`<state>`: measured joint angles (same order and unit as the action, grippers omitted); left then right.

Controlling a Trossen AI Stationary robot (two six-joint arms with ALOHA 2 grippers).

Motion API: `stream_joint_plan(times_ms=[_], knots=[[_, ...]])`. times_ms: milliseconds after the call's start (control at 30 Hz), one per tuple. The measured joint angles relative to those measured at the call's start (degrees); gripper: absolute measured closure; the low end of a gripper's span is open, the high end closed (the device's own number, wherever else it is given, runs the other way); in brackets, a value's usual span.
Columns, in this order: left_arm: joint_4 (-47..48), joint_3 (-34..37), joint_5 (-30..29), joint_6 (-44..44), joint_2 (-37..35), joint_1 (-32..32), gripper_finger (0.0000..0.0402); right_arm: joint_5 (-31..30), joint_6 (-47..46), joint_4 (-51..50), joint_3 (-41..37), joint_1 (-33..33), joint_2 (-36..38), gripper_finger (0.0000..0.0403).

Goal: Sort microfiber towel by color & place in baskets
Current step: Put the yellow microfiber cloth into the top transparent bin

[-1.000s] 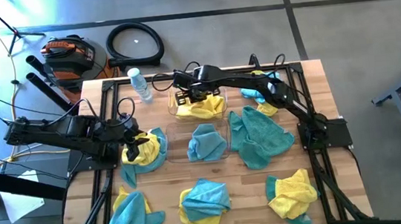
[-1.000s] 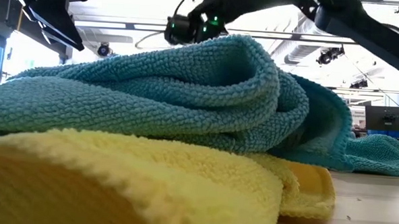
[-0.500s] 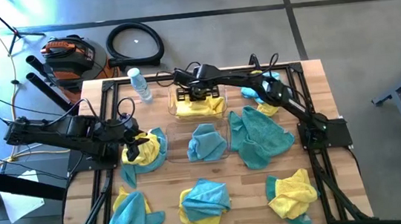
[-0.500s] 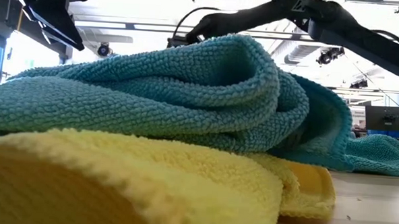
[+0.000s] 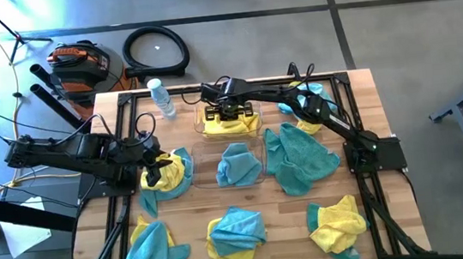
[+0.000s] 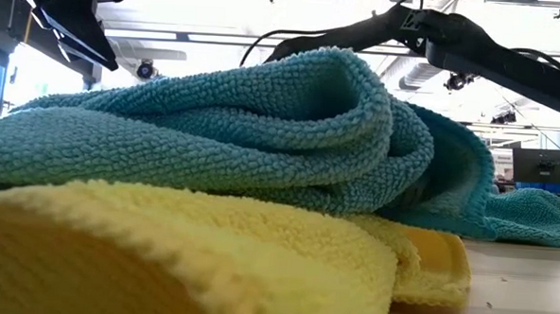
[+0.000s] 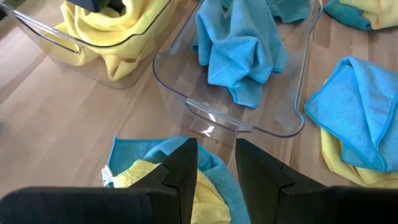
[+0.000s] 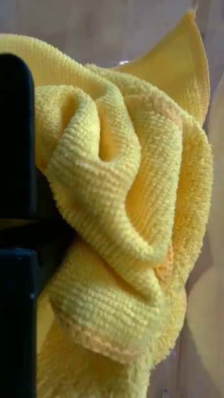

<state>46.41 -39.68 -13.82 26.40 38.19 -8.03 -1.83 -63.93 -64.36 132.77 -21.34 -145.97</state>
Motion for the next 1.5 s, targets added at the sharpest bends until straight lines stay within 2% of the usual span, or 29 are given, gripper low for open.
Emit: stream_joint_plan(times_ms=[100, 333, 467, 567, 800, 1000, 1233, 1500], knots=[[0.0, 0.0, 0.0, 0.0, 0.0, 0.0, 0.0306, 0.2, 0.9, 0.0, 0.0, 0.0, 0.0, 0.0388], [0.0, 0.0, 0.0, 0.0, 0.0, 0.0, 0.0306, 0.4, 1.0, -0.4, 0.0, 0.0, 0.0, 0.0317], [0.0, 0.0, 0.0, 0.0, 0.0, 0.0, 0.0306, 0.5, 3.9, -3.1, 1.7, 0.0, 0.5, 0.0296], [0.0, 0.0, 0.0, 0.0, 0.0, 0.0, 0.0306, 0.4, 6.5, -3.7, 1.4, 0.4, 2.8, 0.0293], [0.0, 0.0, 0.0, -0.1, 0.0, 0.0, 0.0306, -6.5, 9.4, -8.1, 1.3, 1.7, 8.9, 0.0292], [0.0, 0.0, -0.1, 0.6, 0.0, 0.0, 0.0306, -8.8, 14.8, -11.3, 1.4, 2.8, 13.6, 0.0292], [-0.1, 0.0, -1.9, 3.8, 0.1, 0.0, 0.0306, -11.2, 24.0, -17.8, 1.4, 5.5, 18.4, 0.03], [0.0, 0.0, -1.8, 11.2, 0.3, 0.0, 0.0306, -19.2, 29.8, -25.4, 1.3, 8.8, 23.5, 0.0325]])
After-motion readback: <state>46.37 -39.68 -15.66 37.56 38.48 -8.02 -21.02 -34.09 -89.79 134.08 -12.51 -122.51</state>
